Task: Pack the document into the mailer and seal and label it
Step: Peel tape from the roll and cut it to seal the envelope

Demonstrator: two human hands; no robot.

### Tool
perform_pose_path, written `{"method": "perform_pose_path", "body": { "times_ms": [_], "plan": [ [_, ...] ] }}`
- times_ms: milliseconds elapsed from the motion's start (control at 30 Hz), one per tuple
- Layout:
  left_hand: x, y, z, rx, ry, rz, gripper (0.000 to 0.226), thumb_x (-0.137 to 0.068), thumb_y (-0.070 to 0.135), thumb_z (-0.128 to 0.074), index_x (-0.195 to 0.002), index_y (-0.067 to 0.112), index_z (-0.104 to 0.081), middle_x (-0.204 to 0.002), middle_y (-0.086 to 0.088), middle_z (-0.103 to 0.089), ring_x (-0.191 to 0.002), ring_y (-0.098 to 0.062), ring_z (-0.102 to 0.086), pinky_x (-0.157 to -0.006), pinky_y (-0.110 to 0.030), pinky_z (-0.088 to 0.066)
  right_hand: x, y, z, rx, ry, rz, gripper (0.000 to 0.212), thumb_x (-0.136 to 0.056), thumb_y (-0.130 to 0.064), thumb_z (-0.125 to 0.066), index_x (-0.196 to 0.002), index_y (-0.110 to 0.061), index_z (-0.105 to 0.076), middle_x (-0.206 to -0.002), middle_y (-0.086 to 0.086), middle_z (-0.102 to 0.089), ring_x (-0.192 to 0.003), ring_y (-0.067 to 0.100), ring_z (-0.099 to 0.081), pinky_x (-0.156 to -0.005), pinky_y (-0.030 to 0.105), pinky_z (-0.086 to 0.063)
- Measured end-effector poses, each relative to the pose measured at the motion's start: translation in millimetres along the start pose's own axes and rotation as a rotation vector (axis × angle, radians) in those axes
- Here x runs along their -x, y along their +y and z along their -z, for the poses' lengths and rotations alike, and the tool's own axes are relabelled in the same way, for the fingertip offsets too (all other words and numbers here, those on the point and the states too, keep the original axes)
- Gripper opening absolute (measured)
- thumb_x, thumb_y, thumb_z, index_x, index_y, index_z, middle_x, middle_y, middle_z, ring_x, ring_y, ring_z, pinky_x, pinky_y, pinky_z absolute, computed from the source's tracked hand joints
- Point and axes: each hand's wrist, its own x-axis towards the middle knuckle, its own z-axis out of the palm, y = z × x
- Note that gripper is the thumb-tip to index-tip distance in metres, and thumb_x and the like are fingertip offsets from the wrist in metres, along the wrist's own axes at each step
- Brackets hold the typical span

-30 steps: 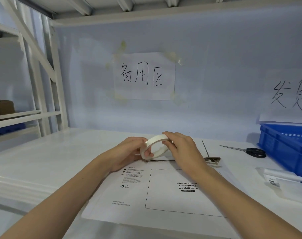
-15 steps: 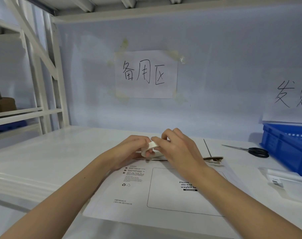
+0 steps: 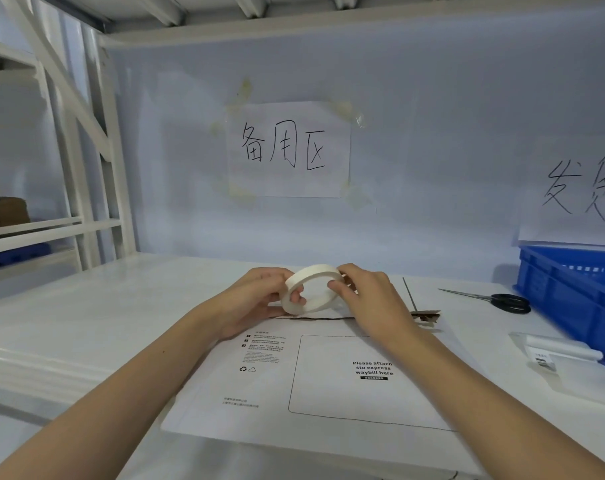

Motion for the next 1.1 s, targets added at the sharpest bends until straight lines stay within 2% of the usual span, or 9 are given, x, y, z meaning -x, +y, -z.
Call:
{"method": "perform_pose_path", "body": {
  "times_ms": [100, 233, 367, 467, 567, 733, 967, 1033, 1100],
  "plan": [
    [0.4, 0.7, -1.1, 0.002, -0.015, -0.007, 0.021, -0.065, 0.012, -0.064, -0.082, 0.001, -0.07, -0.091, -0.011, -0.068, -0.094, -0.023, -0.064, -0.097, -0.044, -0.052, -0.6, 1.6, -2.5, 0.011, -0.008, -0.032, 0.023, -0.1, -0.032, -0.049, -0.096, -0.013, -0.061, -0.07, -0.004, -0.053, -0.076, 0.027, -0.053, -0.068, 0.037, -0.044],
    [1.6, 3.5, -4.2, 0.016, -0.024, -0.003, 0.019, -0.073, 0.004, -0.06, -0.088, -0.002, -0.069, -0.094, -0.01, -0.07, -0.097, -0.021, -0.065, -0.09, -0.038, -0.055, 0.5, -0.7, -0.8, 0.035, 0.015, -0.039, 0.024, -0.102, -0.031, -0.046, -0.096, -0.012, -0.059, -0.071, 0.0, -0.052, -0.076, 0.029, -0.053, -0.067, 0.038, -0.044],
    [1.2, 3.9, -4.2, 0.025, 0.041, 0.0, 0.011, -0.078, 0.003, -0.054, -0.077, 0.002, -0.064, -0.082, -0.01, -0.065, -0.087, -0.022, -0.065, -0.088, -0.039, -0.054, 6.7, -11.5, 1.6, 0.117, 0.119, 0.098, 0.02, -0.103, -0.031, -0.042, -0.105, -0.015, -0.054, -0.085, 0.003, -0.062, -0.079, 0.029, -0.055, -0.068, 0.04, -0.046],
    [-0.1, 3.2, -1.9, -0.022, 0.09, 0.004, 0.019, -0.087, -0.001, -0.046, -0.074, 0.004, -0.059, -0.08, -0.009, -0.063, -0.087, -0.021, -0.067, -0.091, -0.038, -0.05, 10.1, -19.2, 3.5, 0.141, 0.166, 0.22, 0.015, -0.103, -0.027, -0.042, -0.107, -0.015, -0.051, -0.084, 0.002, -0.059, -0.076, 0.029, -0.052, -0.065, 0.04, -0.044],
    [0.5, 3.4, -2.0, -0.071, 0.065, -0.004, 0.011, -0.079, 0.007, -0.05, -0.073, 0.006, -0.059, -0.079, -0.008, -0.062, -0.093, -0.018, -0.068, -0.087, -0.03, -0.051, 11.3, -18.6, 5.5, 0.201, 0.191, 0.29, 0.015, -0.103, -0.027, -0.044, -0.107, -0.015, -0.052, -0.08, -0.003, -0.054, -0.075, 0.025, -0.047, -0.063, 0.04, -0.044],
    [-0.2, 1.6, -2.1, -0.092, 0.051, -0.014, 0.011, -0.073, 0.009, -0.053, -0.078, 0.002, -0.058, -0.079, -0.011, -0.063, -0.094, -0.02, -0.068, -0.09, -0.033, -0.053, 11.4, -19.4, 2.1, 0.292, 0.246, 0.402, 0.009, -0.095, -0.019, -0.06, -0.103, -0.016, -0.06, -0.088, 0.0, -0.061, -0.081, 0.026, -0.053, -0.056, 0.039, -0.049],
    [2.1, 1.5, -2.3, -0.131, 0.019, -0.009, 0.009, -0.076, 0.007, -0.052, -0.078, 0.002, -0.059, -0.078, -0.015, -0.06, -0.083, -0.028, -0.061, -0.083, -0.034, -0.051, 11.4, -20.6, -4.9, 0.433, 0.259, 0.518, 0.025, -0.079, -0.013, -0.078, -0.103, -0.015, -0.068, -0.083, 0.002, -0.059, -0.07, 0.025, -0.055, -0.049, 0.028, -0.038],
    [2.8, 1.4, -2.8, -0.146, 0.008, -0.019, 0.01, -0.079, 0.009, -0.051, -0.074, 0.007, -0.059, -0.079, -0.014, -0.056, -0.08, -0.027, -0.059, -0.084, -0.035, -0.048, 12.7, -24.3, -6.1, 0.504, 0.28, 0.594, 0.023, -0.078, -0.01, -0.071, -0.1, -0.015, -0.069, -0.079, 0.003, -0.056, -0.067, 0.024, -0.051, -0.055, 0.026, -0.03],
    [3.5, 0.9, -3.4, -0.151, -0.006, -0.038, 0.018, -0.085, 0.011, -0.05, -0.068, 0.013, -0.055, -0.077, -0.011, -0.049, -0.078, -0.024, -0.054, -0.085, -0.038, -0.046, 15.0, -32.2, -6.6, 0.477, 0.254, 0.631, 0.025, -0.085, -0.019, -0.05, -0.097, -0.013, -0.071, -0.074, 0.004, -0.054, -0.063, 0.023, -0.048, -0.057, 0.027, -0.027]
  ]
}}
